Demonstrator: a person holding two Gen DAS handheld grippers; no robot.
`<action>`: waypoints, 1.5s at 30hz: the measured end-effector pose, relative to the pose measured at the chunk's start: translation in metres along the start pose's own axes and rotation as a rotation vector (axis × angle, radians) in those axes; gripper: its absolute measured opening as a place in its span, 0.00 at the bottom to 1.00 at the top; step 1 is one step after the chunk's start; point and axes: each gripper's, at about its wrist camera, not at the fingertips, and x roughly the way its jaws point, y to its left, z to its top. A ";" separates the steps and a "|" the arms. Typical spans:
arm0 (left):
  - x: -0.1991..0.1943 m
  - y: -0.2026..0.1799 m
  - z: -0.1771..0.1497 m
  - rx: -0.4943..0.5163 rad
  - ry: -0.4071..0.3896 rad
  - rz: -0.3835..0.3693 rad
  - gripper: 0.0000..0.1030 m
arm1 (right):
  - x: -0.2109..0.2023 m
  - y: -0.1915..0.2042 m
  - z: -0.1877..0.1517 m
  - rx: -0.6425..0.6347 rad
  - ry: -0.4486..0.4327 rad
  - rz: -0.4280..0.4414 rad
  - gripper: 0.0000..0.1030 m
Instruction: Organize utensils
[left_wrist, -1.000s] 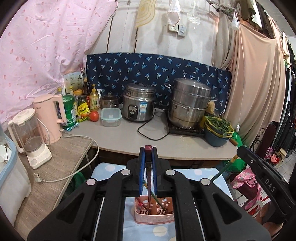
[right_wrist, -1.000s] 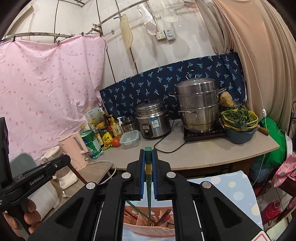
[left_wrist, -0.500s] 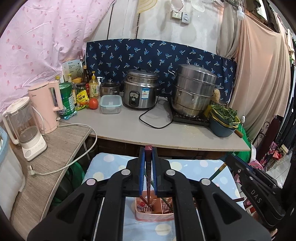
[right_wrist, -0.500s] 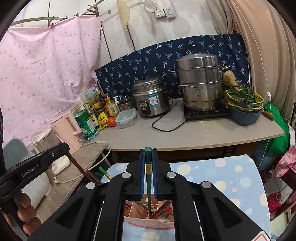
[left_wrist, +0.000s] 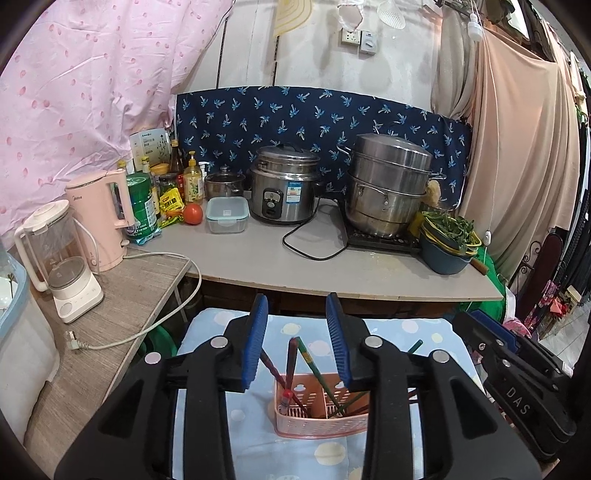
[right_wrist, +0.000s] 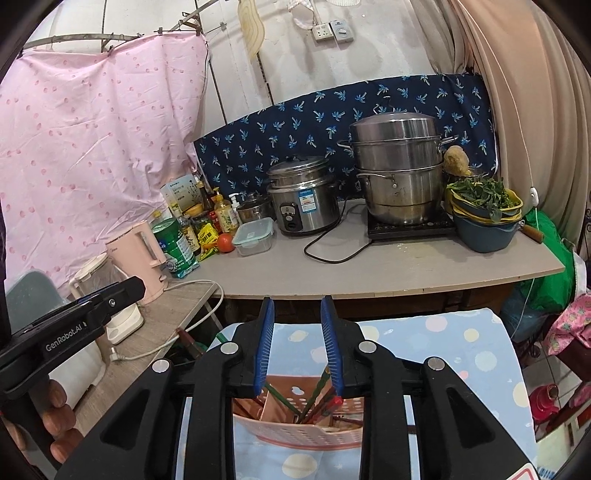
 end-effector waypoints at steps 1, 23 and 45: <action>-0.002 0.000 -0.002 0.000 0.002 0.000 0.30 | -0.002 0.000 -0.001 0.000 0.002 0.001 0.26; -0.049 -0.003 -0.076 0.033 0.067 0.077 0.47 | -0.070 0.017 -0.073 -0.081 0.078 -0.072 0.38; -0.073 -0.001 -0.146 0.047 0.146 0.124 0.73 | -0.100 0.005 -0.136 -0.044 0.164 -0.122 0.65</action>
